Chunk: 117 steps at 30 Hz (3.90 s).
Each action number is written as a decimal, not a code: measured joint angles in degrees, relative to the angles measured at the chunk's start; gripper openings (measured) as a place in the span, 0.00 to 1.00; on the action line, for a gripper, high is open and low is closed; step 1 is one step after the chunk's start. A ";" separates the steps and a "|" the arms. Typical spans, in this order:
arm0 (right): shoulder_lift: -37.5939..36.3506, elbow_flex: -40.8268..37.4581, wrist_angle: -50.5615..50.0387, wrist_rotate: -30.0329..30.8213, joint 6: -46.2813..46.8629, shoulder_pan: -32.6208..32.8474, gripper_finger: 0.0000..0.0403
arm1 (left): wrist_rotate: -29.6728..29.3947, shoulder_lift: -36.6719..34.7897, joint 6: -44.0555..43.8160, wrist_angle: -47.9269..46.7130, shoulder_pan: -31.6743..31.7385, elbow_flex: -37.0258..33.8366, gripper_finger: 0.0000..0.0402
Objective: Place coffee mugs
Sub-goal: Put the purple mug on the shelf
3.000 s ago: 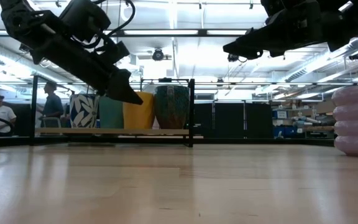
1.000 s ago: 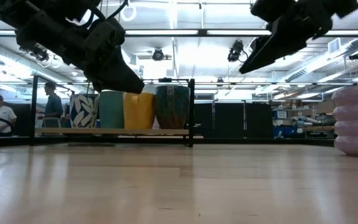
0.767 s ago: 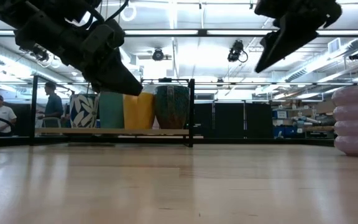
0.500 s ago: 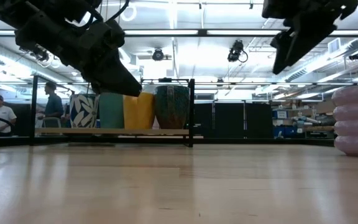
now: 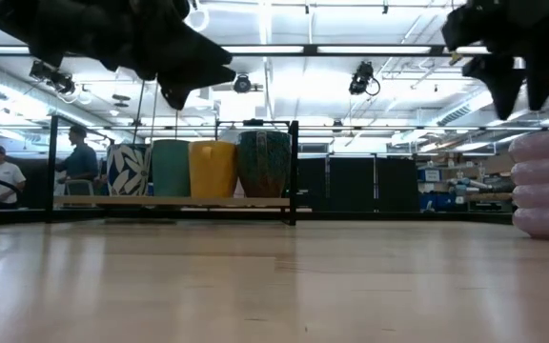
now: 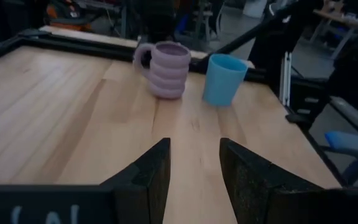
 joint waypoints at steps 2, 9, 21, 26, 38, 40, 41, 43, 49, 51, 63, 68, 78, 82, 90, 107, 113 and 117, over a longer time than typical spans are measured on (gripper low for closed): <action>0.31 0.00 -2.47 -0.49 1.06 0.15 0.68 | -0.79 0.00 -0.39 -0.23 0.00 0.51 0.36; 3.62 0.00 -9.36 -1.21 1.99 0.23 0.67 | -3.72 0.02 -1.45 -8.36 -0.39 5.96 0.36; 7.96 -0.04 -12.51 -3.17 1.95 0.22 0.65 | -5.24 0.04 -1.43 -17.04 -1.43 9.49 0.36; 7.96 -0.04 -12.44 -2.33 1.14 0.23 0.65 | -5.32 0.04 -1.77 -17.55 -1.36 9.49 0.36; 7.92 4.73 -12.34 2.73 -3.45 0.21 0.65 | -5.28 0.04 -1.90 -17.54 -1.27 9.49 0.36; 7.89 4.43 -12.39 2.74 -3.55 0.21 0.65 | -5.26 0.04 -1.90 -17.55 -1.27 9.49 0.36; 7.89 3.85 -12.34 2.69 -3.68 0.21 0.65 | -5.26 0.04 -1.90 -17.58 -1.27 9.49 0.36; 7.89 1.95 -11.84 1.57 -4.21 0.21 0.65 | -5.28 0.04 -1.91 -17.69 -1.30 9.49 0.36; 7.30 -2.10 -12.29 -0.53 -1.83 1.41 0.64 | -5.24 0.04 -2.77 -19.14 -1.38 9.44 0.36; 6.64 -3.38 -11.60 -2.11 0.06 1.61 0.63 | -5.24 0.04 -3.42 -19.29 -1.40 9.44 0.36; 5.51 -9.67 -1.17 -5.73 1.71 2.37 0.63 | -5.24 0.04 -4.94 -19.37 -1.40 9.44 0.36; 5.51 -11.46 5.95 -5.31 0.54 2.55 0.63 | -5.24 0.04 -4.92 -19.35 -1.40 9.44 0.36; 5.53 -12.69 16.07 -4.08 -1.96 2.53 0.63 | -5.24 0.04 -4.93 -19.17 -1.40 9.44 0.36; 5.53 -12.70 20.72 -2.87 -3.85 2.53 0.63 | -5.24 0.04 -4.92 -19.13 -1.40 9.44 0.36; 5.55 -9.63 18.54 -3.38 -4.73 2.46 0.63 | -5.24 2.08 -4.89 -18.75 -1.40 9.42 0.36; 5.18 -3.36 4.00 5.61 -11.89 -1.07 0.63 | -5.24 2.51 -4.87 -16.42 -1.31 9.40 0.36; 5.18 -4.78 5.66 6.01 -11.24 -4.83 0.63 | -5.22 2.51 -4.83 -16.53 -1.75 9.40 0.36; 5.18 -6.57 10.87 7.63 -12.27 -6.82 0.63 | -5.19 2.51 -4.81 -16.54 -1.77 9.40 0.36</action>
